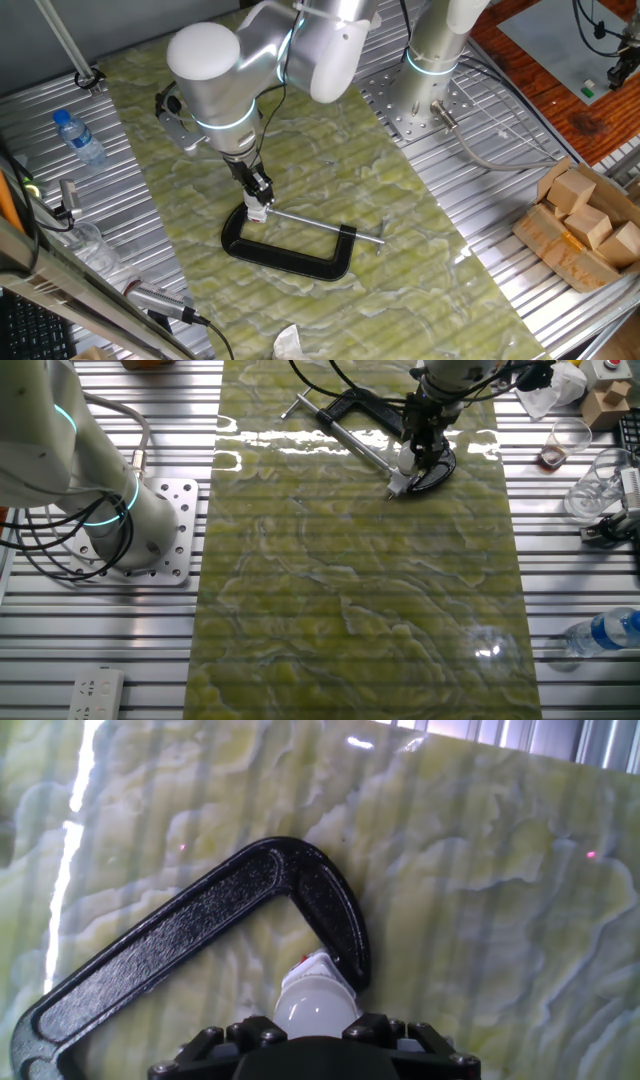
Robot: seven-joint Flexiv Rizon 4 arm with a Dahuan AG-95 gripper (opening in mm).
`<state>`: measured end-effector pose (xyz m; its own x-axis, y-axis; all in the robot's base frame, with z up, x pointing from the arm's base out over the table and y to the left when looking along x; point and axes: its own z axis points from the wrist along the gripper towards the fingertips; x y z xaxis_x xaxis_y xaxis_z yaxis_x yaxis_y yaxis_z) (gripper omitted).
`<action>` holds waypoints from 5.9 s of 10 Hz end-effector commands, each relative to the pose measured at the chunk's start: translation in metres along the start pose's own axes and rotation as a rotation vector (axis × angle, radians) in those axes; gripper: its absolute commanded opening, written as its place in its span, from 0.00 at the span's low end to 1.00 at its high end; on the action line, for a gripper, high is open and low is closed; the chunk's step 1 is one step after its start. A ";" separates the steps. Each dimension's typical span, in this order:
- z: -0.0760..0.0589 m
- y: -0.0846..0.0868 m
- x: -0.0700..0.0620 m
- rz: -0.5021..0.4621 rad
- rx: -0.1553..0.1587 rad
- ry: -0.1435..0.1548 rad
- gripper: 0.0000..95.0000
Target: Take out the light bulb by rotating it
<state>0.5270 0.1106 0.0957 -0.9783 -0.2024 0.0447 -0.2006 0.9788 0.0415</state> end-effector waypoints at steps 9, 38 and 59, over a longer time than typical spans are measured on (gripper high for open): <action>0.012 -0.002 -0.002 0.020 0.005 -0.007 0.60; 0.018 0.002 -0.001 -0.747 0.114 -0.005 0.00; 0.006 0.004 -0.007 -0.085 -0.016 0.001 0.80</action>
<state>0.5326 0.1159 0.0888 -0.8766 -0.4802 0.0317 -0.4793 0.8771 0.0307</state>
